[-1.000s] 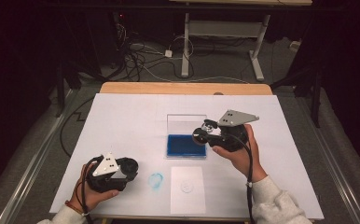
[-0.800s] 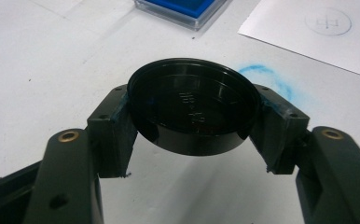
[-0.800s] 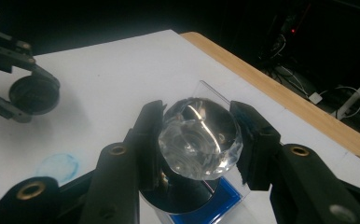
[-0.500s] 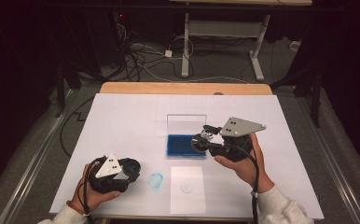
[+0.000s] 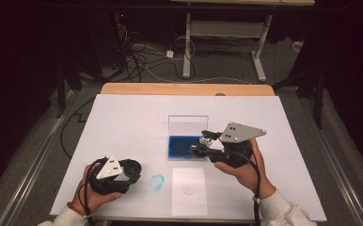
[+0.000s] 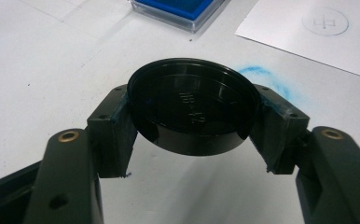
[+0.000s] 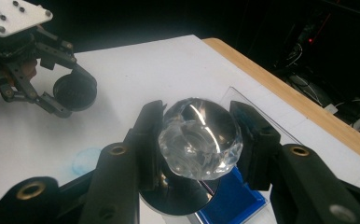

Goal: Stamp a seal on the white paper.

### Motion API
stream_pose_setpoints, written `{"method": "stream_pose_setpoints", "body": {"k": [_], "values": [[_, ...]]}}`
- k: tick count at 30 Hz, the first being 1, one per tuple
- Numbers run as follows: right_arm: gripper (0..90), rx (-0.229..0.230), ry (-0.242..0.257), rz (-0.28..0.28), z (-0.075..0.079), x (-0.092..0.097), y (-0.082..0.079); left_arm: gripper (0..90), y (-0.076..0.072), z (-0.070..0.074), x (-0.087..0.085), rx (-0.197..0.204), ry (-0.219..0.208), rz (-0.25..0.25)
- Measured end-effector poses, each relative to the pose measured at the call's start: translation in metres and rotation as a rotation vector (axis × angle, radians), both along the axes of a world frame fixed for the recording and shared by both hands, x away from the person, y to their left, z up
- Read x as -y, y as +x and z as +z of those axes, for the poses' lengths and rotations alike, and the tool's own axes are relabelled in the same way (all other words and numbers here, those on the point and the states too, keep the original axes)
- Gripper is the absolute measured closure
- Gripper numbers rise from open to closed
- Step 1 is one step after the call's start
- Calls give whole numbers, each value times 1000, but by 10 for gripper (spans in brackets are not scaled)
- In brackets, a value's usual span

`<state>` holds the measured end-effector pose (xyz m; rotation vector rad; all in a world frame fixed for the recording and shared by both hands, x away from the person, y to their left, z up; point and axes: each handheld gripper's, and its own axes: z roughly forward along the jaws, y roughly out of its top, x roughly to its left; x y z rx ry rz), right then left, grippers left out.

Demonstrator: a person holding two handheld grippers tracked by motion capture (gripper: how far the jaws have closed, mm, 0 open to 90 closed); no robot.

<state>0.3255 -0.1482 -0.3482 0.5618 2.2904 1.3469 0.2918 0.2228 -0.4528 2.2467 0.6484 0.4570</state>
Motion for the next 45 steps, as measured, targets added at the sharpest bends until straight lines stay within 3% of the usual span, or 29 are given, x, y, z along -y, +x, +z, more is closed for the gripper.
{"method": "stream_pose_setpoints", "body": {"k": [21,29,36,45], "values": [[574,-55,-109,74,-43,-17,-9,364,1,0,0,-3,6,2],[574,-67,-107,67,-56,-16,-16,364,1,-1,0,-6,8,0],[574,-81,-139,79,-70,-21,-22,365,1,-1,1,-5,9,0],[574,-120,-171,123,-87,-30,-29,365,1,-1,0,-4,7,5]]}}
